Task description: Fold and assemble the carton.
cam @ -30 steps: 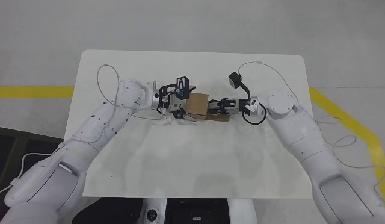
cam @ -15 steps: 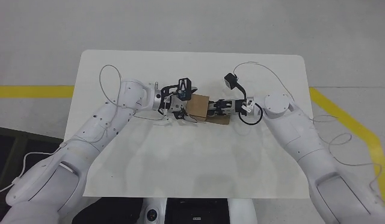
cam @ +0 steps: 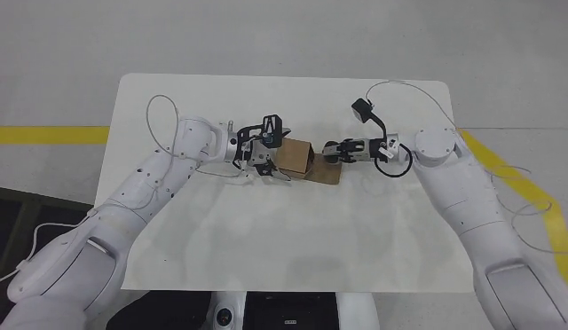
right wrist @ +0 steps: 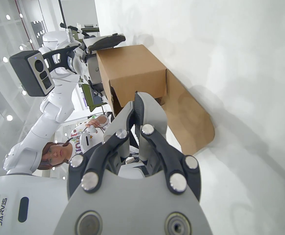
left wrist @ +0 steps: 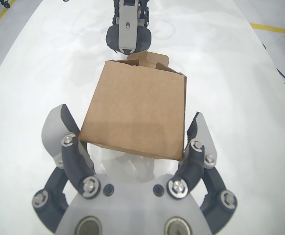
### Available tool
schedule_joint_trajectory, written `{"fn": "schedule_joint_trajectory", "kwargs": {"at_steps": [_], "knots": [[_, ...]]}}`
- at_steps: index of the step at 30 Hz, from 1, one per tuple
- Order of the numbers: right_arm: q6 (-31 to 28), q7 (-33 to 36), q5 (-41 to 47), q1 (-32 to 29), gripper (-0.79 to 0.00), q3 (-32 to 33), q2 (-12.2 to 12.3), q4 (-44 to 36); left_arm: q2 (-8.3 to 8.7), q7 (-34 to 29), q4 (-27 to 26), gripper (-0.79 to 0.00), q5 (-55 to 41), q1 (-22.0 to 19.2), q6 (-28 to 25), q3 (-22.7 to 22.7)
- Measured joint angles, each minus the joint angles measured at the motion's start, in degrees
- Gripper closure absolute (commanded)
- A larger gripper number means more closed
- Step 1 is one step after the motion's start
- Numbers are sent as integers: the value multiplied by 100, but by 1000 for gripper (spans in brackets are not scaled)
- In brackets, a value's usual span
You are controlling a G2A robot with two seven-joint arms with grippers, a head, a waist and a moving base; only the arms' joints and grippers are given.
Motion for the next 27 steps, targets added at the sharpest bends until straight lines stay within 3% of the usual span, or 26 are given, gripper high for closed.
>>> {"fn": "schedule_joint_trajectory", "kwargs": {"at_steps": [3,4,7,18,27], "knots": [[156,164,-175,-181,-49,165,109,-266,7,-2,-1,-785,-9,-10,0,12],[197,196,-193,-248,-117,220,139,-332,9,-2,4,-785,-13,-15,0,14],[287,248,-254,-467,-203,411,235,-541,18,8,23,-785,-21,-29,0,21],[504,173,-823,-1151,-271,978,527,-1459,22,-41,20,-785,-88,-50,0,83],[552,61,-913,-1288,-308,910,555,-1466,21,-78,11,-785,-122,-83,0,123]]}}
